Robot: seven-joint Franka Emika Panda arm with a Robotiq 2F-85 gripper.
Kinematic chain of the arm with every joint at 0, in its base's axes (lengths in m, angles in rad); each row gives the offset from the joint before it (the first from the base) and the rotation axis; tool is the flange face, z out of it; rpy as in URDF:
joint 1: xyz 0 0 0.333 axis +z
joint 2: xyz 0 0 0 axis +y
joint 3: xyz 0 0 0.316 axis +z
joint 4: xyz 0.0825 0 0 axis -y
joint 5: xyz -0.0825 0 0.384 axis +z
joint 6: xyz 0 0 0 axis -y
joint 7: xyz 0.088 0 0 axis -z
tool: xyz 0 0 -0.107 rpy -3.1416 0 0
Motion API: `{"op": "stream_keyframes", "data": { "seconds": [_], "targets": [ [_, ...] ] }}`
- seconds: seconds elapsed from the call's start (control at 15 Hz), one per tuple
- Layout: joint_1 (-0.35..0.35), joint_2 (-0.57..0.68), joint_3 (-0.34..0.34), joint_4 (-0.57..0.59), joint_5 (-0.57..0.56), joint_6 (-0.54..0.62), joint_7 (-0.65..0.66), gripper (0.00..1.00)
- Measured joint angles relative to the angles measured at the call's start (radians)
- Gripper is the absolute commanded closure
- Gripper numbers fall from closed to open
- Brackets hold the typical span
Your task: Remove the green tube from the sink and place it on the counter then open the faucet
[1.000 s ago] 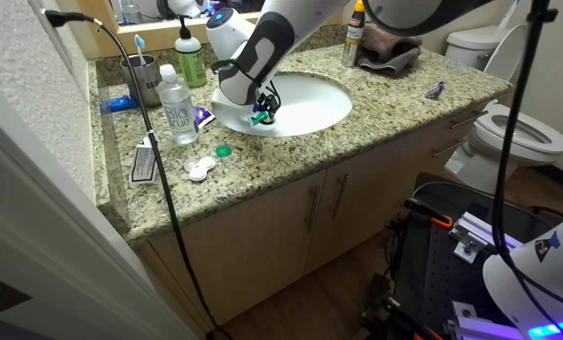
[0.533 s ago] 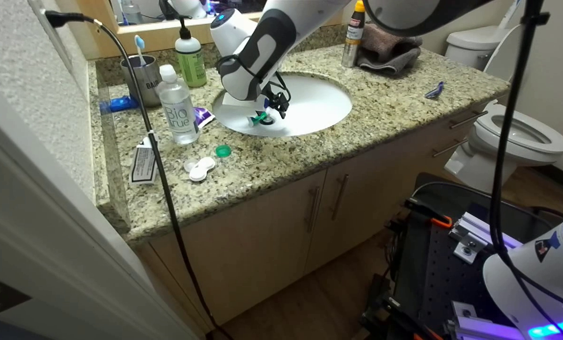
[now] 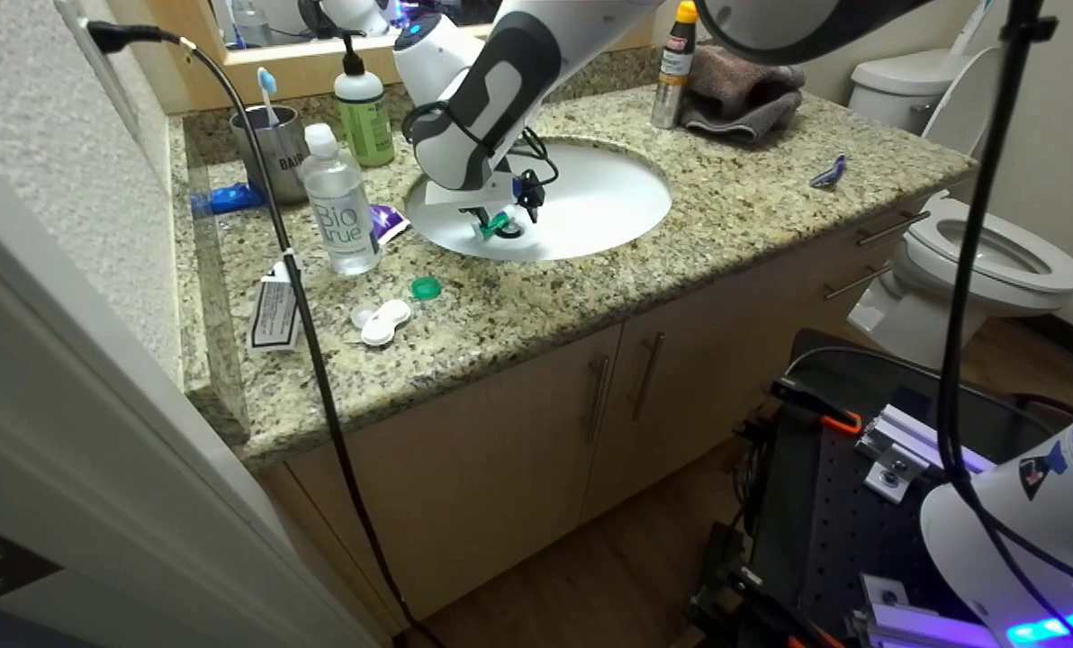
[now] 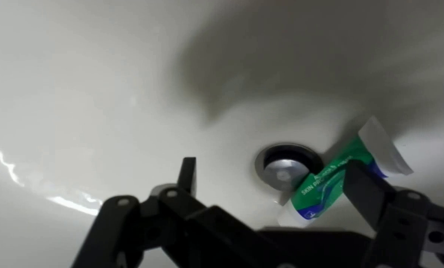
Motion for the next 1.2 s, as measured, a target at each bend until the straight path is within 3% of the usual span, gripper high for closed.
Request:
{"op": "stream_keyframes", "data": {
  "seconds": [0.13, 0.67, 1.2],
  "targets": [
    [-0.013, 0.000, -0.008, 0.014, 0.001, 0.000, -0.065, 0.00],
    [0.001, 0.010, -0.006, 0.014, 0.011, 0.011, -0.057, 0.00],
    [0.005, 0.056, 0.020, 0.015, 0.098, 0.176, -0.041, 0.00]
  ]
}}
